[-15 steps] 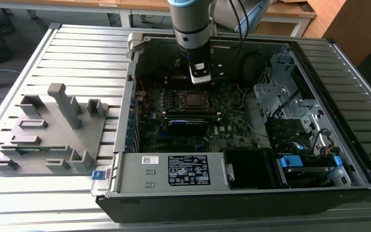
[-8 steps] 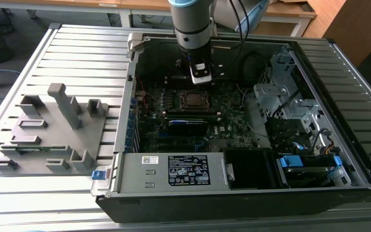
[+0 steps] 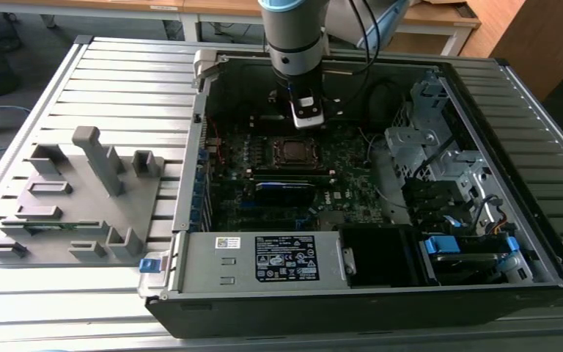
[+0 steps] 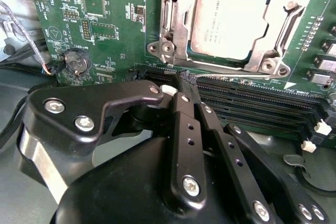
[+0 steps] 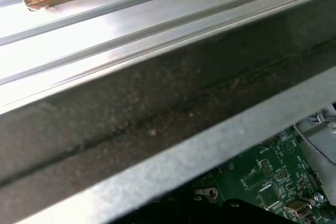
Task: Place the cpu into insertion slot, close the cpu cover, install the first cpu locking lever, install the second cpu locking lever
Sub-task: 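Install the first cpu locking lever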
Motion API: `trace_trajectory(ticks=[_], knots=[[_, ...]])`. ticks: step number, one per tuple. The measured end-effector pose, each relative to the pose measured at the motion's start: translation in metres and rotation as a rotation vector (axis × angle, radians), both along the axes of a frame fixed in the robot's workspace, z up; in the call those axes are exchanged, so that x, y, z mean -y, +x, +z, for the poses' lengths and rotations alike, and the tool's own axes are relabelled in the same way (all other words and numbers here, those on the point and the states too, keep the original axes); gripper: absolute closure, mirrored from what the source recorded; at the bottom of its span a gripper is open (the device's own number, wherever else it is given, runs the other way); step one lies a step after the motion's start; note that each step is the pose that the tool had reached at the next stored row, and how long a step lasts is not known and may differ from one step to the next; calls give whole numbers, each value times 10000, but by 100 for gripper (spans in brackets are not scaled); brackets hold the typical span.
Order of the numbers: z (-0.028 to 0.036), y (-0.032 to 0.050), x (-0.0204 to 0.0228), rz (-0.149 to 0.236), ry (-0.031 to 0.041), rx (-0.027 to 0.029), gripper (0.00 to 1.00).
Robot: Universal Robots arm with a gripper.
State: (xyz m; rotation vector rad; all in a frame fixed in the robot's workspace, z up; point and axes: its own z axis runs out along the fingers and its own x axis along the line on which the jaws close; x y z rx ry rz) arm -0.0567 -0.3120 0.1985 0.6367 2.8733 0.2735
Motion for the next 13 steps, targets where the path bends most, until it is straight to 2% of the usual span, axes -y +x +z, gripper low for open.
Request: trace_trajectory(ticks=[4, 10, 13], knots=[[-5, 0, 4, 1, -86, 31, 89], [-10, 0, 14, 0, -277, 82, 89], [-10, 0, 15, 2, -300, 90, 89]])
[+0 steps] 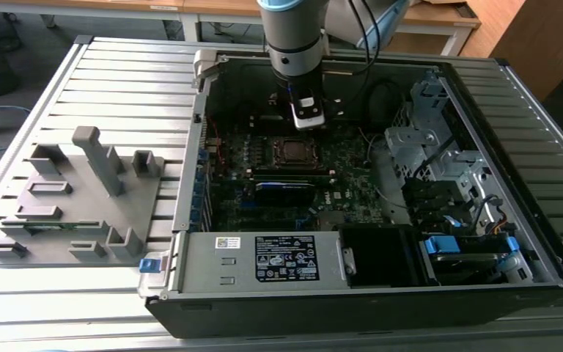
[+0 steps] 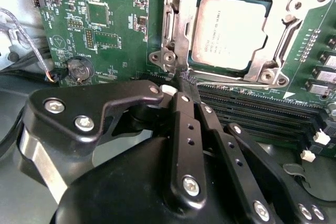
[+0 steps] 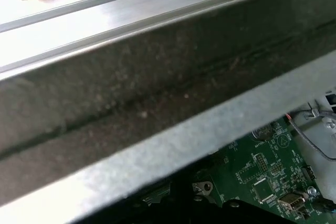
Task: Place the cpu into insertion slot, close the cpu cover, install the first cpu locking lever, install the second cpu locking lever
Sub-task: 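Install the first cpu locking lever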
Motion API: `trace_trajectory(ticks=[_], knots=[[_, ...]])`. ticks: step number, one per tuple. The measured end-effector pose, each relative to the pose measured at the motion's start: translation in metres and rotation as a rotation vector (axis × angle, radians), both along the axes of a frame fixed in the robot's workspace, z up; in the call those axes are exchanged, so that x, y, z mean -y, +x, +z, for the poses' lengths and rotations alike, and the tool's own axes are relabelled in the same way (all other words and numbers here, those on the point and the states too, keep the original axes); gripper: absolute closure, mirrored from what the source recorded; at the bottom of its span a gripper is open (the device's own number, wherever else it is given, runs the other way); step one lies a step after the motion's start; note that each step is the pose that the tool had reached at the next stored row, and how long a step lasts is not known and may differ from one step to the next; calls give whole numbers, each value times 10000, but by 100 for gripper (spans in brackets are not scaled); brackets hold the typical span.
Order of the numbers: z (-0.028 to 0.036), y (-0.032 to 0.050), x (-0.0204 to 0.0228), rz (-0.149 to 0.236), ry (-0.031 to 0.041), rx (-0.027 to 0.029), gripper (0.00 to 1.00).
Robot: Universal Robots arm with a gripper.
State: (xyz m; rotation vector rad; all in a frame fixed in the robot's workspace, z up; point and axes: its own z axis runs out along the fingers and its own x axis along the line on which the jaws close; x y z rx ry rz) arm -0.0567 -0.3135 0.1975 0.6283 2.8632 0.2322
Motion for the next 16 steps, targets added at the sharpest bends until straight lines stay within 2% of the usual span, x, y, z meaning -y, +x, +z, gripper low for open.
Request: trace_trajectory(ticks=[9, 13, 16], knots=[[7, 0, 0, -4, -7, -1, 89], [57, 0, -1, -4, -4, 1, 89], [57, -18, -1, -7, -1, 2, 89]])
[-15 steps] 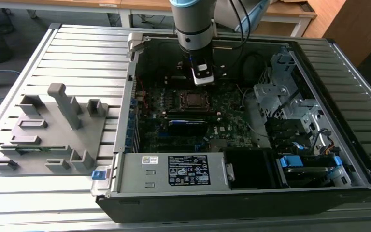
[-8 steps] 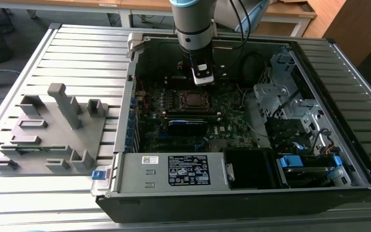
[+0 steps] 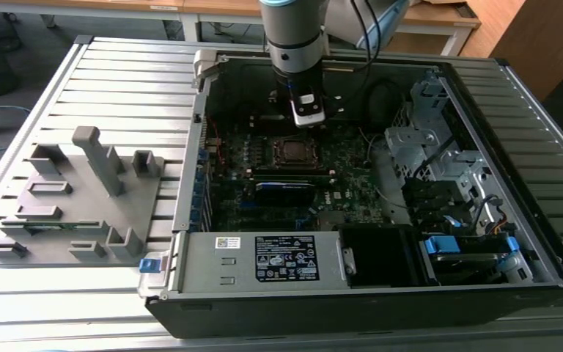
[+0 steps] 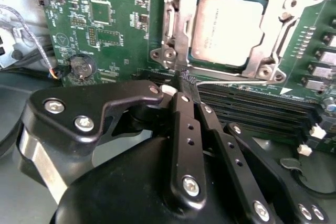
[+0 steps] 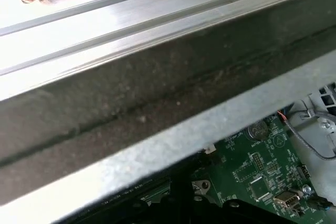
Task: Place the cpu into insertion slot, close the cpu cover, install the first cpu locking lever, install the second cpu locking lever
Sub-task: 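Install the first cpu locking lever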
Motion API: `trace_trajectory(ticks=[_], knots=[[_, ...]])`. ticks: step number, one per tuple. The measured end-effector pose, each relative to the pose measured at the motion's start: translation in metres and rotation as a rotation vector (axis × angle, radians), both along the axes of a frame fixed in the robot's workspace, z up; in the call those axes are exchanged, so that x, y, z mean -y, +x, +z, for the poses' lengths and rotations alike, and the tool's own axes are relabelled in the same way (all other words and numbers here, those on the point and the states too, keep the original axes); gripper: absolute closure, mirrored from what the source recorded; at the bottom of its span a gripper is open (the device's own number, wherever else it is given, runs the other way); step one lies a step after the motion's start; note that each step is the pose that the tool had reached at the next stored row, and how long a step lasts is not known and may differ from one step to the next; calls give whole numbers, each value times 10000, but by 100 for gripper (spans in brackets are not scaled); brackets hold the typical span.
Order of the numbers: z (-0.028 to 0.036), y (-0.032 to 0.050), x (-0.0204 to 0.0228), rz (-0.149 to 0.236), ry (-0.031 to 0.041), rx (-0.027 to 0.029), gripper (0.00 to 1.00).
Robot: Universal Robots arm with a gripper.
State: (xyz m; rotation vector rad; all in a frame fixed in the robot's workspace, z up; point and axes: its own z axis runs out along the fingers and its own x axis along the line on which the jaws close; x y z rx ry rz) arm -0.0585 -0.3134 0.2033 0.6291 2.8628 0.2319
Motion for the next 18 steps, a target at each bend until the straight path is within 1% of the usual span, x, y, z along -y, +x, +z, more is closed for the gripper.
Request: trace_trajectory(ticks=[3, 5, 12, 18], knots=[[0, -58, -3, -5, 3, 0, 89], [0, -77, -14, -15, 3, -1, 89], [-4, -95, -50, -74, 32, -1, 89], [-13, -105, -57, -97, 70, 3, 89]])
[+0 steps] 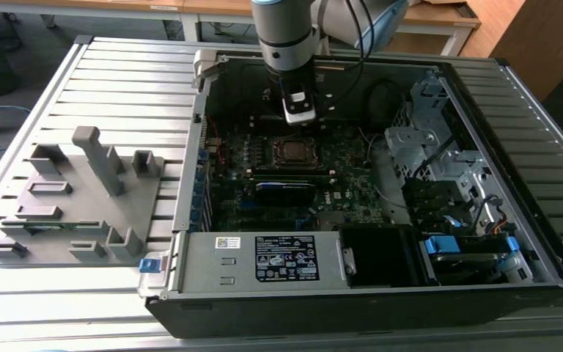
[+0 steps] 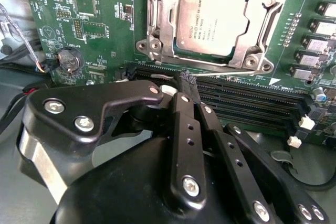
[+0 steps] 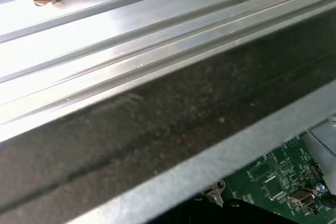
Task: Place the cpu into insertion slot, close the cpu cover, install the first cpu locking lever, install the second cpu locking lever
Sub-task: 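Install the first cpu locking lever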
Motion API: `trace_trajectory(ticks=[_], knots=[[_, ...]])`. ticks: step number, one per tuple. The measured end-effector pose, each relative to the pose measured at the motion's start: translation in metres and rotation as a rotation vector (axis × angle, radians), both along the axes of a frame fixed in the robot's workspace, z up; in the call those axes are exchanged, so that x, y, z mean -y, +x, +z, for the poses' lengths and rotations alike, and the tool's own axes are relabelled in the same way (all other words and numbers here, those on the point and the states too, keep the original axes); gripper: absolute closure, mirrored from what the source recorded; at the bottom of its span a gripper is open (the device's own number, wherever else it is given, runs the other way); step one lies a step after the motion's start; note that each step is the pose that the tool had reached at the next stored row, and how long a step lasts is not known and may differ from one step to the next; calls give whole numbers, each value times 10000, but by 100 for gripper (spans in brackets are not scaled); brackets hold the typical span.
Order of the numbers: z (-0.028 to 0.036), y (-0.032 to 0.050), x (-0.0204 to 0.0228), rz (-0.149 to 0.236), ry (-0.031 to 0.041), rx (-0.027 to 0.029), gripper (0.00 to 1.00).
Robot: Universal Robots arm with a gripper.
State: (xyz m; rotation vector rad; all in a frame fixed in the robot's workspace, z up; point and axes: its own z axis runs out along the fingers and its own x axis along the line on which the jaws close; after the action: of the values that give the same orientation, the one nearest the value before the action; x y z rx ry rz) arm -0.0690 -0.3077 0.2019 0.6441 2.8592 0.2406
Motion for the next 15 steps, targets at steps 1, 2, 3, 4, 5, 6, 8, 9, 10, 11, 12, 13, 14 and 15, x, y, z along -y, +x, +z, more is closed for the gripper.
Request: trace_trajectory(ticks=[1, 2, 3, 4, 5, 6, 8, 9, 10, 11, 12, 13, 14, 15], knots=[[-3, 0, -2, -2, 9, 1, 89], [-6, 0, -5, -3, 19, 2, 89], [-8, -1, -7, -4, 27, 3, 89], [-10, -1, -9, -5, 42, 4, 89], [-11, -1, -10, -4, 51, 5, 89], [-11, -1, -10, -4, 51, 4, 89], [-12, -1, -11, -5, 54, 6, 89], [-14, -1, -11, -6, 54, 10, 89], [-16, -1, -11, -5, 55, 15, 89], [-17, -1, -11, -4, 54, 17, 89], [-17, -1, -11, -5, 53, 17, 89], [-17, -1, -11, -5, 52, 17, 89], [-17, 0, -11, -5, 53, 17, 89], [-17, -1, -11, -5, 53, 17, 89]])
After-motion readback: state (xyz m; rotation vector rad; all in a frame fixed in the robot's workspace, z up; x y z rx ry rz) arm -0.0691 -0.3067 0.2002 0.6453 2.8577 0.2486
